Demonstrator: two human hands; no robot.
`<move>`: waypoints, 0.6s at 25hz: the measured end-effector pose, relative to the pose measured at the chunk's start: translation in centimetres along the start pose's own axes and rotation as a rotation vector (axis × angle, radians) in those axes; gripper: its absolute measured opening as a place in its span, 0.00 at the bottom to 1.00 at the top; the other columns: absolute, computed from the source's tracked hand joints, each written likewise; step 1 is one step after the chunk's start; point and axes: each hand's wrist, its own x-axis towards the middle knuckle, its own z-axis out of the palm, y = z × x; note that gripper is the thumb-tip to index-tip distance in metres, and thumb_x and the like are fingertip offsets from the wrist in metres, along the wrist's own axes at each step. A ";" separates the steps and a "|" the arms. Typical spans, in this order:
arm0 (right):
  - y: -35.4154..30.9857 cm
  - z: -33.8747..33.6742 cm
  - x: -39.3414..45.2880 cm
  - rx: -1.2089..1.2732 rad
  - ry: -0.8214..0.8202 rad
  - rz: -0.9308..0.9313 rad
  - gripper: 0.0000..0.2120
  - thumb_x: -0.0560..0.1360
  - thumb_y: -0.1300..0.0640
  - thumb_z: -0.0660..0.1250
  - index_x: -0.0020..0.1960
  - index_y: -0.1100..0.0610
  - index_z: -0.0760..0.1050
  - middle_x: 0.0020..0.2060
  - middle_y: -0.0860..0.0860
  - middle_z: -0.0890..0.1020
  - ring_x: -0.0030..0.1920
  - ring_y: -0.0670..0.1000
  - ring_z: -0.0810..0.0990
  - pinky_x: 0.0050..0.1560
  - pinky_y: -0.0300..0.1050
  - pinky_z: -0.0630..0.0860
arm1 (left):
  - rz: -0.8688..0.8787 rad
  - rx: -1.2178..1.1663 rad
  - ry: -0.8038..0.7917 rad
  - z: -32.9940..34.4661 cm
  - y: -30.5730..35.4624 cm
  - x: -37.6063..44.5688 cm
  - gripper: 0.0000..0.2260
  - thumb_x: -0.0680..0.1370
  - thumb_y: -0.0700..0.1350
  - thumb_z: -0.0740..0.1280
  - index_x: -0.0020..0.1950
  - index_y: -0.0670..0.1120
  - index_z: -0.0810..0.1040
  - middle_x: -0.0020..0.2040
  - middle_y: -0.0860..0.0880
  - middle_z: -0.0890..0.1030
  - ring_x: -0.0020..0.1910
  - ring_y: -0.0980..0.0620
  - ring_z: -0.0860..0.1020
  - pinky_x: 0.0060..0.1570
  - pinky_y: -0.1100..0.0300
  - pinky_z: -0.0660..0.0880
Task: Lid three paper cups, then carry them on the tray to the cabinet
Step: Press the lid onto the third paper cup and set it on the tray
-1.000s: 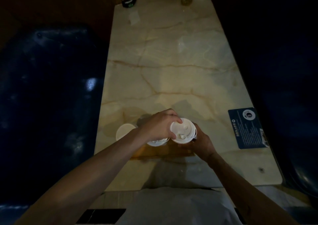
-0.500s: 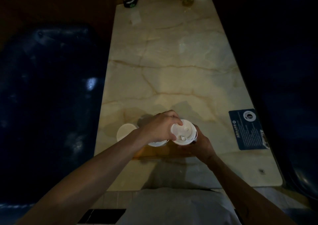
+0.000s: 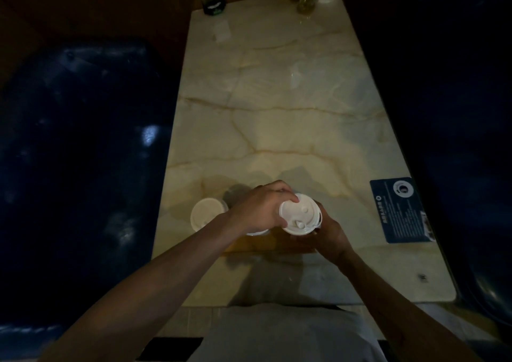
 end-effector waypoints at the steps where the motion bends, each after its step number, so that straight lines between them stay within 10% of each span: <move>1: -0.1 0.0 -0.1 -0.006 0.000 0.000 0.34 0.58 0.23 0.68 0.62 0.29 0.67 0.59 0.33 0.75 0.60 0.33 0.75 0.62 0.30 0.70 | 0.006 -0.009 0.005 0.1 -0.2 0.0 0.26 0.67 0.47 0.78 0.64 0.53 0.78 0.65 0.56 0.74 0.59 0.55 0.75 0.49 0.67 0.63; 8: 0.3 -0.5 -0.1 -0.091 -0.025 -0.013 0.32 0.59 0.42 0.77 0.60 0.33 0.67 0.57 0.32 0.73 0.57 0.23 0.71 0.56 0.18 0.65 | 0.063 -0.033 0.062 1.2 -1.0 -0.5 0.24 0.69 0.48 0.77 0.64 0.52 0.78 0.66 0.54 0.74 0.61 0.51 0.76 0.60 0.56 0.74; 15: 1.7 -1.0 -1.3 -0.106 0.050 0.089 0.37 0.64 0.56 0.81 0.65 0.41 0.65 0.61 0.45 0.75 0.61 0.47 0.75 0.58 0.34 0.69 | 0.131 -0.089 0.165 0.7 -1.2 -2.2 0.25 0.70 0.50 0.77 0.66 0.51 0.77 0.68 0.54 0.73 0.65 0.56 0.74 0.66 0.61 0.71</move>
